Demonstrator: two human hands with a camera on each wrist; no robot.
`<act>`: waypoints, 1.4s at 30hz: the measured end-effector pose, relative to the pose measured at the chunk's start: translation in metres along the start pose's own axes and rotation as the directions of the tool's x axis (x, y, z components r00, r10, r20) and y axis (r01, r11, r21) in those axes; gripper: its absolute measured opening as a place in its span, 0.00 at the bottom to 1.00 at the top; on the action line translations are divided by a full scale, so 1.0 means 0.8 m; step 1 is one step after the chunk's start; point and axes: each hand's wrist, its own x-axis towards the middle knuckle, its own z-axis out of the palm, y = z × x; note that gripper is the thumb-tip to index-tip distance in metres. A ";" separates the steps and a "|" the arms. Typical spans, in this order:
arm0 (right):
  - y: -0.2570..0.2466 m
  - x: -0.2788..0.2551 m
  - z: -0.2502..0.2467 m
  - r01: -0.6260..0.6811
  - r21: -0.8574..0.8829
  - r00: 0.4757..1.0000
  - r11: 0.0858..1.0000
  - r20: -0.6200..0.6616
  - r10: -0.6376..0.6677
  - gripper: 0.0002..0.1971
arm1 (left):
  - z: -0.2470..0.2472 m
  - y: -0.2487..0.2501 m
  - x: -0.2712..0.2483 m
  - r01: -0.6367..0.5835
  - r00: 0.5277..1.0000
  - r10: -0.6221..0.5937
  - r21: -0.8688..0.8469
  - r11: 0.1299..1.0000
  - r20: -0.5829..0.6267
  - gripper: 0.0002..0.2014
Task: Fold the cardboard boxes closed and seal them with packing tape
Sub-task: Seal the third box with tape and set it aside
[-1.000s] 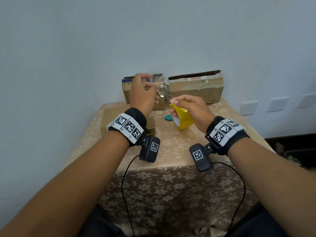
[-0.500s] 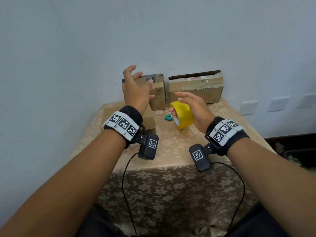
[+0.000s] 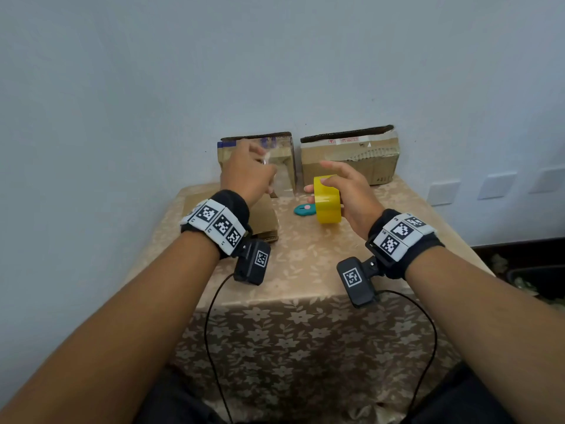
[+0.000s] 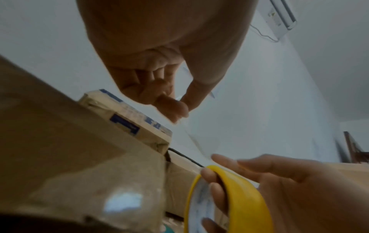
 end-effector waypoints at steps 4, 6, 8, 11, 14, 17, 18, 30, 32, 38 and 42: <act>0.001 0.002 0.002 0.002 -0.001 1.000 1.000 -0.005 -0.002 0.21 | -0.008 -0.012 0.000 0.071 0.997 -0.078 0.244 0.967 0.020 0.15; 0.001 0.002 0.002 -0.001 -0.007 1.000 1.000 -0.007 0.001 0.21 | -0.007 -0.017 -0.001 0.081 0.992 -0.105 0.290 0.954 0.071 0.19; 0.001 0.002 0.002 0.000 -0.009 1.000 1.000 -0.006 0.000 0.21 | -0.006 -0.020 -0.001 0.081 0.987 -0.116 0.286 0.955 0.109 0.22; -0.001 0.001 0.001 0.000 -0.011 1.000 1.000 -0.003 0.000 0.21 | -0.005 -0.022 0.002 0.067 0.989 -0.104 0.302 0.951 0.108 0.23; -0.001 0.000 0.002 -0.001 -0.013 1.000 1.000 0.000 0.001 0.21 | -0.004 -0.024 0.000 0.041 0.993 -0.077 0.344 0.938 0.093 0.21; 0.000 0.000 0.001 0.000 -0.019 1.000 1.000 0.002 0.000 0.21 | -0.004 -0.025 0.000 0.022 0.994 -0.060 0.376 0.926 0.088 0.20; 0.000 0.001 0.001 -0.001 -0.020 1.000 1.000 0.001 0.001 0.21 | -0.005 -0.026 0.000 0.016 0.995 -0.053 0.383 0.924 0.086 0.20; 0.004 0.003 0.001 -0.006 -0.029 1.000 1.000 0.010 0.006 0.22 | -0.007 -0.028 0.002 0.028 0.997 -0.058 0.441 0.897 0.054 0.37; 0.004 0.004 0.001 -0.006 -0.029 1.000 1.000 0.022 0.007 0.23 | -0.010 -0.024 -0.001 0.034 0.997 -0.062 0.463 0.886 0.045 0.48; 0.006 0.002 0.001 0.038 -0.115 0.995 0.993 0.092 -0.028 0.36 | -0.008 -0.006 -0.008 -0.160 0.975 0.211 0.432 0.887 -0.073 0.23; 0.009 0.003 0.005 0.087 -0.140 0.991 0.986 0.114 -0.071 0.42 | 0.018 0.006 -0.010 -0.380 0.925 0.355 0.333 0.863 0.136 0.13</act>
